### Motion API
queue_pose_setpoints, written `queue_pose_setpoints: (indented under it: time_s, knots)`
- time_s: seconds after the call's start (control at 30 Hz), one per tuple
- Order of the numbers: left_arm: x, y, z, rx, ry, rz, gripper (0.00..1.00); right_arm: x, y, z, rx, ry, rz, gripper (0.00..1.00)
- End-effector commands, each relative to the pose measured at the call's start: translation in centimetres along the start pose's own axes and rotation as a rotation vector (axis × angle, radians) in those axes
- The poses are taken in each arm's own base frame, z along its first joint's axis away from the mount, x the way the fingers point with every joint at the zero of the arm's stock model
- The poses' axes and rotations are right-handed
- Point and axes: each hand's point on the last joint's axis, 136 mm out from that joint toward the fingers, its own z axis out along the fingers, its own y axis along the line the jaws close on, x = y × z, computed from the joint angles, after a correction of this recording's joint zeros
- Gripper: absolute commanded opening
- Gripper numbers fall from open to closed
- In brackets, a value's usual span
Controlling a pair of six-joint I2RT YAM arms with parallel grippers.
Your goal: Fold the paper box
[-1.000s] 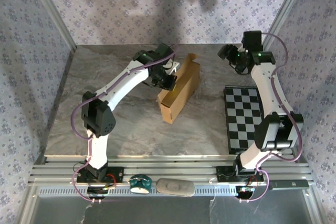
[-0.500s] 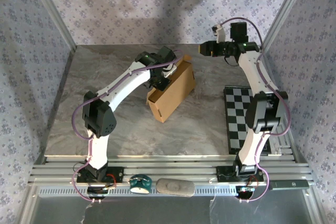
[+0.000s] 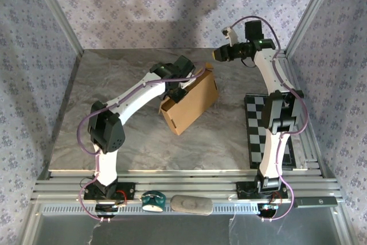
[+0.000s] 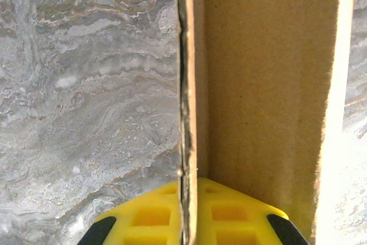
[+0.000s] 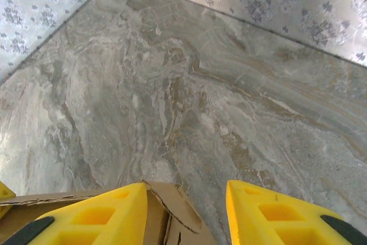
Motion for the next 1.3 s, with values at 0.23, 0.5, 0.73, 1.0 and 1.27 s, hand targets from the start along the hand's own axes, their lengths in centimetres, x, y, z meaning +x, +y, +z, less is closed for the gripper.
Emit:
queue_pose_setpoints:
  time_s: [0.23,0.5,0.73,1.0,1.27]
  knots:
    - [-0.4,-1.1,-0.9,0.060,-0.058,0.144,0.00,2.7,2.2,-5.0,0.020,-0.068,0.064,0.33]
    - [-1.0,-2.5,-0.8,0.125,-0.116,0.254,0.00,5.7,4.5,-8.1,0.098,-0.107,0.023,0.30]
    - [-1.4,-2.3,-1.1,0.138,-0.168,0.319,0.00,6.5,5.2,-6.6,0.115,-0.017,0.006,0.29]
    - [-1.6,-3.2,-2.0,0.215,-0.218,0.386,0.00,9.4,4.8,-8.6,0.318,0.053,0.064,0.34]
    - [-1.7,-3.7,-2.4,0.274,-0.243,0.421,0.00,10.7,6.6,-9.5,0.235,0.050,0.080,0.31]
